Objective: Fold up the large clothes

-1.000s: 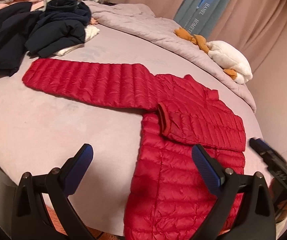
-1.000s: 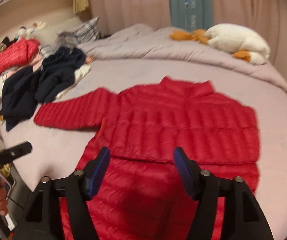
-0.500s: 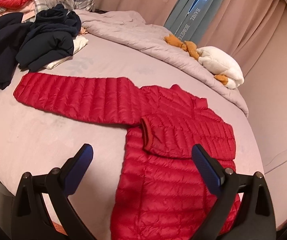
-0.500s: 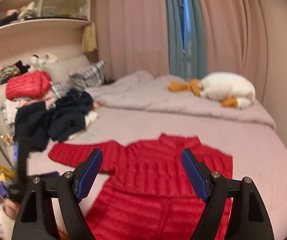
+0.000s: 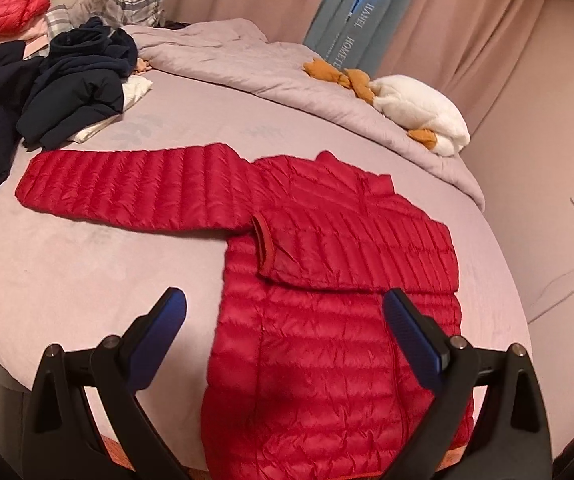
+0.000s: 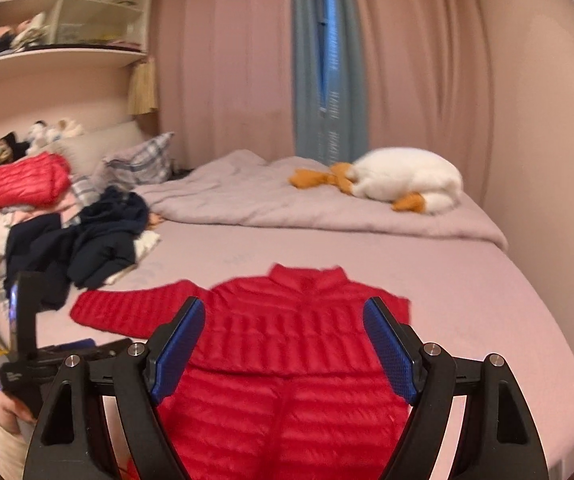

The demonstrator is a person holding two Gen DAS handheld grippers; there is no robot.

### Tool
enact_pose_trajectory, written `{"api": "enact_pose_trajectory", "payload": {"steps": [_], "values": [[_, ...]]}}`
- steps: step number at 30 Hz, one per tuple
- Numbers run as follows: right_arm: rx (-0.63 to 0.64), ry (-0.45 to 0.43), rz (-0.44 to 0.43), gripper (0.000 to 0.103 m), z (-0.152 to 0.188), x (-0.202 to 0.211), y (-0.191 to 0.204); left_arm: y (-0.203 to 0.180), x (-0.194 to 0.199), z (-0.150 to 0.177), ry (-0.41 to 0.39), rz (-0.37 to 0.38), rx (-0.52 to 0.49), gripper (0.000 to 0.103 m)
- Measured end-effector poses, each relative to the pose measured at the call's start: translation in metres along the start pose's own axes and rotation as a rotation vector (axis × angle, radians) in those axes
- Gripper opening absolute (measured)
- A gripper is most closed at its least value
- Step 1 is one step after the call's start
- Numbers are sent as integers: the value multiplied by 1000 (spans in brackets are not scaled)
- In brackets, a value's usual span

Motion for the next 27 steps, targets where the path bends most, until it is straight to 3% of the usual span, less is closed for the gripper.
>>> {"api": "enact_pose_trajectory", "payload": {"steps": [5,13,19,22,27], "values": [[-22,35,26,81,19,11,-8,-8,-7,5,16,6,-17,99],[-23,15,-72,81,9,4,5,-11,-20,0,17,11,-2,99],[-95,58,-140,81,-2,-29,-1,-4,-63,-14,35,69,71,97],[-134,104,-92,81,9,-54,-8,1,-95,-17,81,95,125,91],[-179,225,-40,81,35,-93,-25,10,-158,-13,192,47,168,73]]}}
Point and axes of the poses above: each gripper's, at about its wrist camera, not at the fingertips, and x roughly against the way its jaws point, y to its left, z to its underside, the point moved 1 cm from there along -x, roughly the way its jaws point, and after that the axes turned 5 degrees about x, right-handed, at the moved point
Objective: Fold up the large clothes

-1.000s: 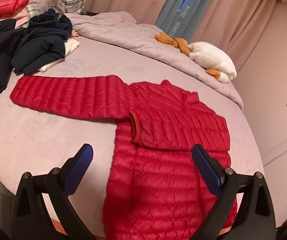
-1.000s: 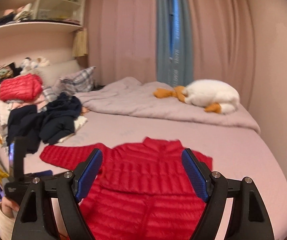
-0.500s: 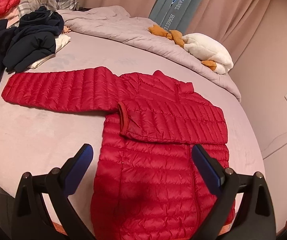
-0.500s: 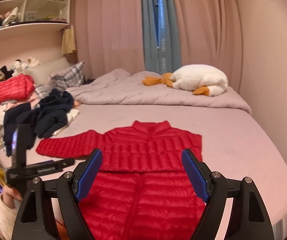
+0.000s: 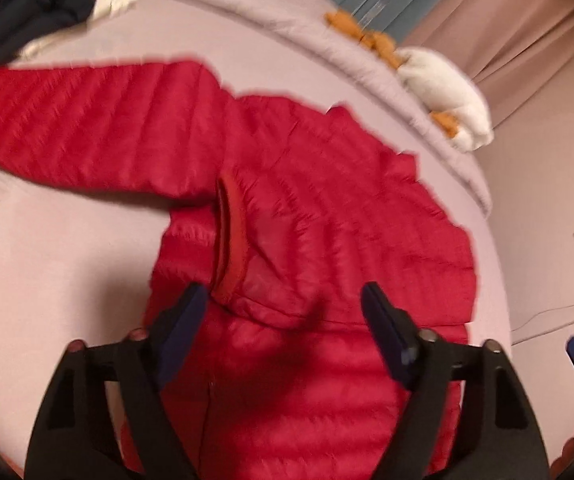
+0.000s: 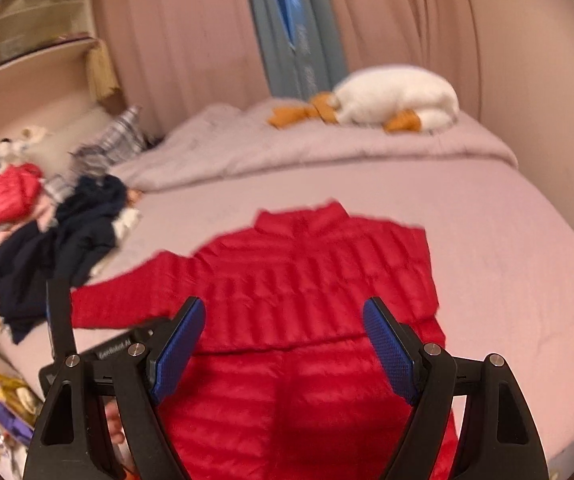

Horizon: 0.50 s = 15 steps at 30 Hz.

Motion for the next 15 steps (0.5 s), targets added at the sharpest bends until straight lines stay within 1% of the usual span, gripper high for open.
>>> {"api": "enact_pose_trajectory", "payload": {"steps": [1,2,4,6,7,8,9,10,11,12,13,15], "values": [[-7,12,4,81,2,-4,-4,2,-13,-1,27,-32,-1,67],[-16,27,10,81,5,-8,-9,4,-24,0,50,-53,2,62],[-31,48,18,81,9,-13,-16,7,-33,-1,52,-52,13,61],[-45,66,23,81,12,-18,-24,6,-35,-5,40,-52,15,44],[-47,72,24,81,11,-21,-26,5,-37,-8,46,-48,20,28],[-49,78,24,81,12,-23,-30,4,-38,-11,57,-37,33,17],[-52,83,26,80,12,-25,-32,4,-38,-13,58,-33,45,12],[-56,91,30,78,11,-28,-34,2,-35,-16,50,-31,57,8],[-61,101,30,74,11,-31,-37,-1,-31,-19,39,-33,57,7],[-66,109,28,72,10,-33,-41,-6,-24,-24,15,-34,49,6],[-70,111,24,71,9,-34,-44,-11,-15,-30,-17,-28,42,6],[-73,116,24,60,7,-37,-51,-19,1,-42,-63,-20,29,6]]}}
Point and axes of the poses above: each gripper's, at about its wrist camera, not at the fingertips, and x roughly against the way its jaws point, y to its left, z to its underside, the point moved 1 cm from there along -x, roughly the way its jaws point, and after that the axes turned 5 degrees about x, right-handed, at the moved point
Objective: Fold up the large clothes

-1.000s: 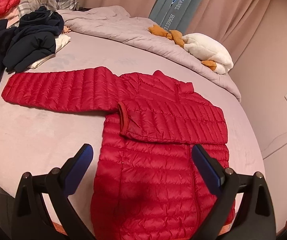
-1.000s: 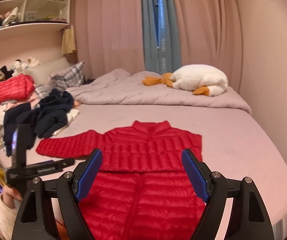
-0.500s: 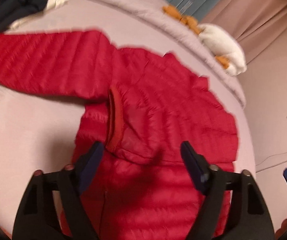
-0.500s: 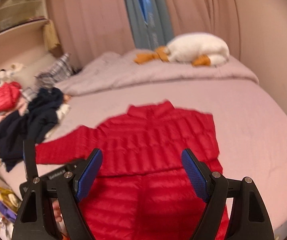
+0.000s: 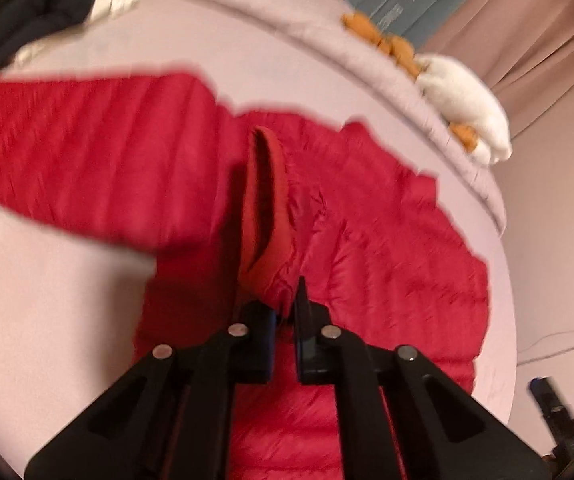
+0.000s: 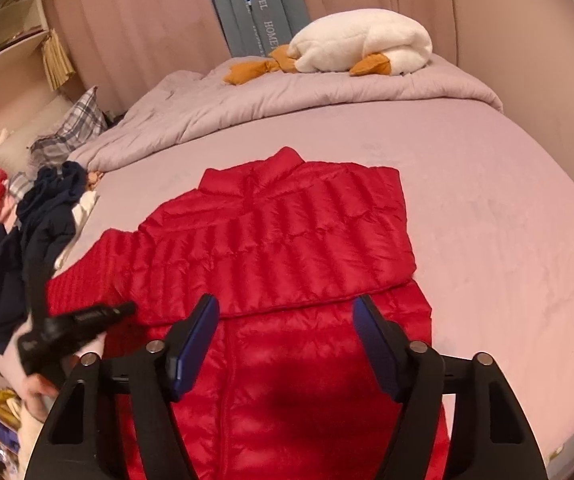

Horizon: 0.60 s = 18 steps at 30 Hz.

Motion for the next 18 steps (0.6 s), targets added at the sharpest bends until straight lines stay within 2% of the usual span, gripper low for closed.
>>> {"api": "enact_pose_trajectory", "payload": {"steps": [1,3,6,8,12,18], "values": [[-1,4,2,58,-2,-1,-2,-5,9,-10,-27,11,0,6],[-12,11,3,45,-7,-6,-10,-13,22,-27,-75,27,-11,6],[-40,25,-3,32,-14,-18,-23,-18,31,-51,-148,-10,-33,6],[-55,35,17,29,-18,-29,-31,-15,28,-62,-160,-28,-36,6],[-74,77,75,29,-22,-60,-45,3,-2,-71,-107,-99,-34,6],[-95,163,92,29,-20,-105,-59,30,-44,-53,-14,-167,-12,6]]}}
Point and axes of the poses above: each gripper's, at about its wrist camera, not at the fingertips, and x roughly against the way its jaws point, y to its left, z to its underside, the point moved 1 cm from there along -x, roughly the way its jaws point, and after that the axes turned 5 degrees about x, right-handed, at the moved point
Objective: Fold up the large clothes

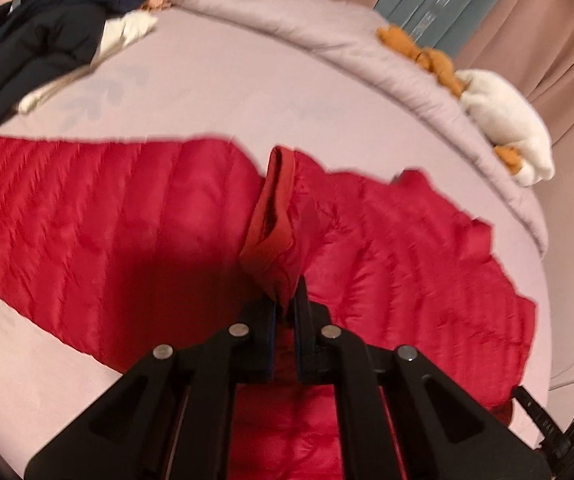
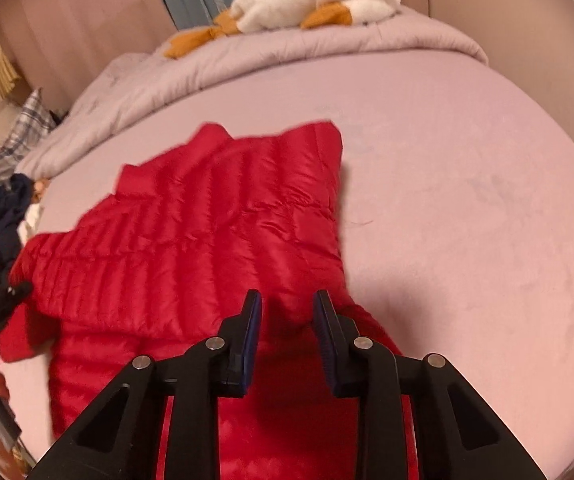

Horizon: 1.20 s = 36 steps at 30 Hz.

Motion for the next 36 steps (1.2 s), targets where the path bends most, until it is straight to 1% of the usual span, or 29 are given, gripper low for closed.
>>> {"api": "enact_pose_trajectory", "payload": {"steps": [3,5,8,14,18,19,21,23,24,25,26,27,29,30,31,32,33,35,36], "values": [[-4,42,15,29,3,-18,-2,6,-14,7,29,-29,-4,7],[-2,49,14,29,6,-23,-2,11,-19,10,46,-35,6,8],[1,57,20,29,9,-29,-4,10,-24,13,45,-52,-3,10],[17,54,42,29,7,-31,-4,4,-20,15,42,-72,-27,12],[46,20,85,29,7,-17,5,2,0,17,35,-56,-38,15],[54,8,93,29,8,-12,6,1,8,17,28,-50,-42,19],[60,-12,79,29,8,-1,8,-1,24,18,8,-34,-45,27],[63,-34,65,30,10,13,11,-3,46,18,-24,-8,-43,39],[71,-52,58,32,10,22,13,-3,56,19,-38,3,-42,42],[77,-66,54,35,10,28,16,-4,66,19,-51,15,-41,48],[87,-85,49,41,9,36,21,-4,80,20,-67,36,-42,55],[98,-108,41,49,10,47,24,-6,89,20,-78,49,-43,59],[115,-141,27,56,8,62,33,-6,113,22,-107,74,-46,78],[129,-162,17,58,9,73,38,-7,121,23,-123,81,-46,83],[137,-176,11,61,7,79,40,-5,134,25,-147,93,-42,91],[145,-196,4,71,5,86,43,-3,144,27,-173,107,-34,98],[150,-218,-3,81,7,95,46,-1,152,30,-191,115,-26,101],[157,-271,-22,92,10,112,52,8,165,35,-226,127,0,103],[165,-298,-30,95,13,120,56,15,169,39,-238,120,16,103]]}}
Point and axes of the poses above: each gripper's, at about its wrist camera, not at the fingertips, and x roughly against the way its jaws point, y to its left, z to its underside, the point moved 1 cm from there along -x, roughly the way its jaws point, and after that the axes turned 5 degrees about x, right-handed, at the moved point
